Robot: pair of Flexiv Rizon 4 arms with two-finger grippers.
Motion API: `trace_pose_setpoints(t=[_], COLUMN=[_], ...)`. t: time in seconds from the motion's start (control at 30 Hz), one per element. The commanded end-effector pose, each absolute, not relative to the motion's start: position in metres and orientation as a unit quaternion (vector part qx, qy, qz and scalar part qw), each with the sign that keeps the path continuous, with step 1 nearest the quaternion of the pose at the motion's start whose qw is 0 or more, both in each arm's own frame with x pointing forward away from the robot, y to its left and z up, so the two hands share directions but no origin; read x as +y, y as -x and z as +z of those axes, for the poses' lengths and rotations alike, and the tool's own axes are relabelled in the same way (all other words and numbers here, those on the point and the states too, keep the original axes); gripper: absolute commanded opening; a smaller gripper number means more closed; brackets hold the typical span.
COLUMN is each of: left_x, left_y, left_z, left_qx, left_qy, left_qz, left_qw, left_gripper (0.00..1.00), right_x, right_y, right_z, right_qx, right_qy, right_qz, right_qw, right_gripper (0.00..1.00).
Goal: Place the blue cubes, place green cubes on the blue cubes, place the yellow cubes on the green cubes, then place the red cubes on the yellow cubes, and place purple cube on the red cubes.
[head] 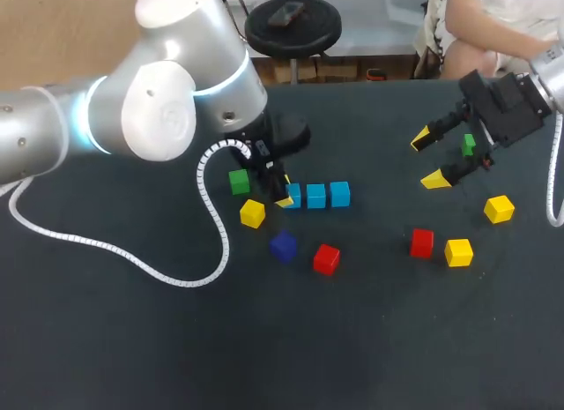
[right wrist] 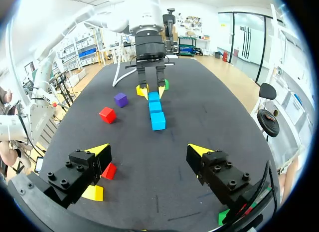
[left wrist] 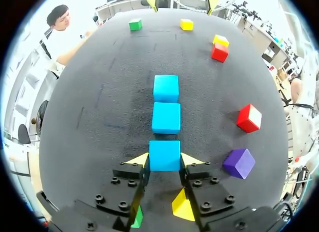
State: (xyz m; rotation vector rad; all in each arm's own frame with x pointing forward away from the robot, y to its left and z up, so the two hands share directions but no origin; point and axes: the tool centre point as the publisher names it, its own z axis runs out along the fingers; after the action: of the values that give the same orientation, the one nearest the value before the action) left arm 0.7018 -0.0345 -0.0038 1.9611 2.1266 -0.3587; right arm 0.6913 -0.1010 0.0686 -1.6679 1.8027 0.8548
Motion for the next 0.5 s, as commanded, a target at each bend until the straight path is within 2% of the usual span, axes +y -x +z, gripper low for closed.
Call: trace_pose_setpoints(t=[0.03, 0.27, 0.3, 0.37, 0.47, 0.5], left_x=[-0.0354, -0.0342, -0.0342, -0.0343, -0.0345, -0.0345], left_y=[-0.7041, -0.7035, -0.7036, -0.7039, -0.7041, -0.7041], left_z=[-0.0066, -0.0092, -0.0095, -0.0099, -0.0099, -0.0099], left_qx=[0.725, 0.729, 0.729, 0.729, 0.729, 0.729], left_qy=[-0.668, -0.665, -0.664, -0.664, -0.664, -0.664], left_qz=[-0.124, -0.127, -0.127, -0.127, -0.127, -0.127], left_qw=[0.110, 0.108, 0.108, 0.107, 0.107, 0.108], left_gripper=[0.00, 0.00, 0.04, 0.03, 0.09, 0.24], right_x=[-0.1011, -0.1011, -0.1011, -0.1011, -0.1011, -0.1011], right_y=[-0.6911, -0.6911, -0.6911, -0.6911, -0.6911, -0.6911], right_z=[0.0685, 0.0685, 0.0685, 0.0685, 0.0685, 0.0685], right_qx=[0.668, 0.668, 0.668, 0.668, 0.668, 0.668], right_qy=[0.618, 0.618, 0.618, 0.618, 0.618, 0.618], right_qz=[0.317, 0.317, 0.317, 0.317, 0.317, 0.317], right_qw=[0.268, 0.268, 0.268, 0.268, 0.268, 0.268], right_gripper=[1.00, 1.00, 1.00, 1.00, 1.00, 1.00])
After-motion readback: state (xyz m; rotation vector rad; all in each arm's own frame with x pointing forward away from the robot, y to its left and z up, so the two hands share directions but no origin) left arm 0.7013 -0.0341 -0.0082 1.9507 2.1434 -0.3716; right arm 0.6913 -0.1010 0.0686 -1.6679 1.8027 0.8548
